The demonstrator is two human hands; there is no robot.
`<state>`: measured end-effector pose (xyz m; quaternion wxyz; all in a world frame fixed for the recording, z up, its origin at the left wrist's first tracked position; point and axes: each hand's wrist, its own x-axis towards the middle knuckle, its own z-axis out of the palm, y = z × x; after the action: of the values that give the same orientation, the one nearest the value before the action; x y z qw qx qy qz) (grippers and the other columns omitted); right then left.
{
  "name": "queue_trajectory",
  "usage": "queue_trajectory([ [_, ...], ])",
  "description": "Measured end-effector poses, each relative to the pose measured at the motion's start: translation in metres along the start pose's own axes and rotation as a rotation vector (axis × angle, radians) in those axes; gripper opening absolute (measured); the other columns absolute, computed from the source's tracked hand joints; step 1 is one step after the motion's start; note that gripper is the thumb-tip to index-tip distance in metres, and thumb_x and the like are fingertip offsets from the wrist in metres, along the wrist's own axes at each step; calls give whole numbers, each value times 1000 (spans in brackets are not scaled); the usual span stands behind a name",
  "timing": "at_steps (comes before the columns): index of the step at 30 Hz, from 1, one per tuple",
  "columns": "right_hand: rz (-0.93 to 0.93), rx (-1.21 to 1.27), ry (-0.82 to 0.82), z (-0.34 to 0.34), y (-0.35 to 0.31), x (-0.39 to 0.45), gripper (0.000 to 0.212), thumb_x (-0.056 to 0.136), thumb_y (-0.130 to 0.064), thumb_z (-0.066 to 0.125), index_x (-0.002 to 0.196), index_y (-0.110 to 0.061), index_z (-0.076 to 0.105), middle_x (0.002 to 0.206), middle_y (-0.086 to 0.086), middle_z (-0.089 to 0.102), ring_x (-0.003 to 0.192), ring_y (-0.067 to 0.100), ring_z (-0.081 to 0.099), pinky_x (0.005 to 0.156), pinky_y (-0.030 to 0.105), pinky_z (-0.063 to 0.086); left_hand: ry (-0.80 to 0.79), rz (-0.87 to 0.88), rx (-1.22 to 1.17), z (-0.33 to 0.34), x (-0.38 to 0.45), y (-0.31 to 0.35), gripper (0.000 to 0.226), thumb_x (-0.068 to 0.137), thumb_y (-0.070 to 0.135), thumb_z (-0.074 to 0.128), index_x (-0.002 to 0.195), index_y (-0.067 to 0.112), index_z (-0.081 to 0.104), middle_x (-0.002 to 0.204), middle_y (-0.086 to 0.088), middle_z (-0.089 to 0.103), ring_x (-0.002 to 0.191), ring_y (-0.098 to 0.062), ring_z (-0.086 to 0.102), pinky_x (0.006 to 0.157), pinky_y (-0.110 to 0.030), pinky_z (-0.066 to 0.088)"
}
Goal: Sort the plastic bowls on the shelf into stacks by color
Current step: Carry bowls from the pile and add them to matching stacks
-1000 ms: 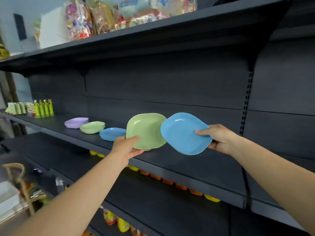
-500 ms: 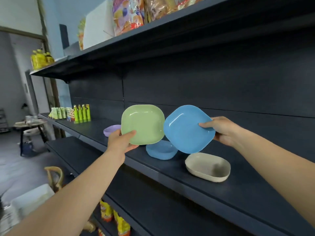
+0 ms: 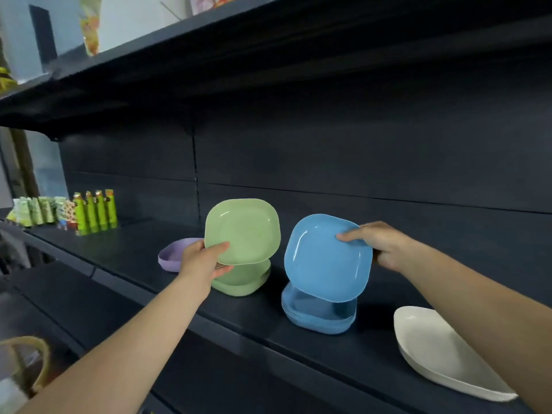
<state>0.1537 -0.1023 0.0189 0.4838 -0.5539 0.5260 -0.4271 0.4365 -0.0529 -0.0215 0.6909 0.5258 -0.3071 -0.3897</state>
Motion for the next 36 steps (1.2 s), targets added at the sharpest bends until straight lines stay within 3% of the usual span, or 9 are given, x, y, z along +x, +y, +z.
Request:
queue_trajectory([
  [6, 90, -66, 158, 10, 21, 14, 37, 63, -7, 84, 96, 2, 68, 96, 14, 73, 92, 31, 69, 93, 45, 51, -134, -62, 38, -1, 48, -16, 12, 87, 0, 61, 97, 5, 56, 106, -13, 61, 82, -23, 61, 45, -19, 54],
  [9, 145, -101, 222, 18, 37, 17, 38, 62, -8, 85, 94, 1, 68, 96, 13, 72, 94, 30, 67, 96, 43, 50, -175, -72, 53, -3, 66, -24, 9, 86, 1, 63, 86, 9, 58, 104, -13, 62, 85, -25, 61, 47, -21, 54],
  [15, 162, -204, 305, 26, 58, 16, 29, 66, -3, 80, 94, 0, 71, 92, 11, 72, 86, 25, 67, 83, 32, 52, -278, -78, 34, -4, 83, -31, 9, 85, 1, 64, 87, 9, 60, 92, -7, 64, 86, -26, 61, 53, -25, 53],
  [19, 144, -241, 307, 31, 67, 15, 19, 71, -2, 77, 88, -9, 72, 85, 6, 73, 82, 22, 69, 86, 35, 54, -342, -63, 11, -3, 88, -30, 15, 85, 1, 64, 98, 8, 61, 90, -3, 65, 81, -21, 62, 52, -25, 54],
  [23, 138, -280, 279, 30, 73, 16, 19, 73, -3, 76, 91, -9, 72, 90, 6, 73, 84, 21, 69, 83, 33, 54, -387, -82, -6, -3, 91, -34, 11, 84, 0, 64, 87, 10, 63, 89, -4, 66, 78, -19, 62, 47, -22, 54],
  [26, 155, -314, 214, 30, 78, 16, 21, 75, -3, 74, 95, -9, 72, 91, 8, 74, 81, 21, 70, 74, 30, 55, -422, -97, -27, -4, 92, -37, 11, 84, 0, 64, 91, 9, 63, 92, -6, 67, 81, -21, 63, 54, -26, 54],
  [29, 173, -332, 149, 31, 81, 14, 23, 77, -1, 72, 98, -10, 71, 94, 9, 74, 82, 21, 70, 66, 26, 54, -422, -103, -38, -5, 96, -40, 11, 84, 0, 64, 88, 10, 64, 91, -5, 67, 80, -21, 63, 49, -23, 54],
  [36, 112, -386, 145, 33, 88, 15, 28, 72, -1, 76, 96, -15, 70, 98, 6, 72, 90, 20, 68, 76, 28, 55, -432, -118, -15, -5, 96, -44, 12, 84, 1, 64, 92, 10, 64, 98, -7, 67, 89, -26, 63, 51, -24, 55],
])
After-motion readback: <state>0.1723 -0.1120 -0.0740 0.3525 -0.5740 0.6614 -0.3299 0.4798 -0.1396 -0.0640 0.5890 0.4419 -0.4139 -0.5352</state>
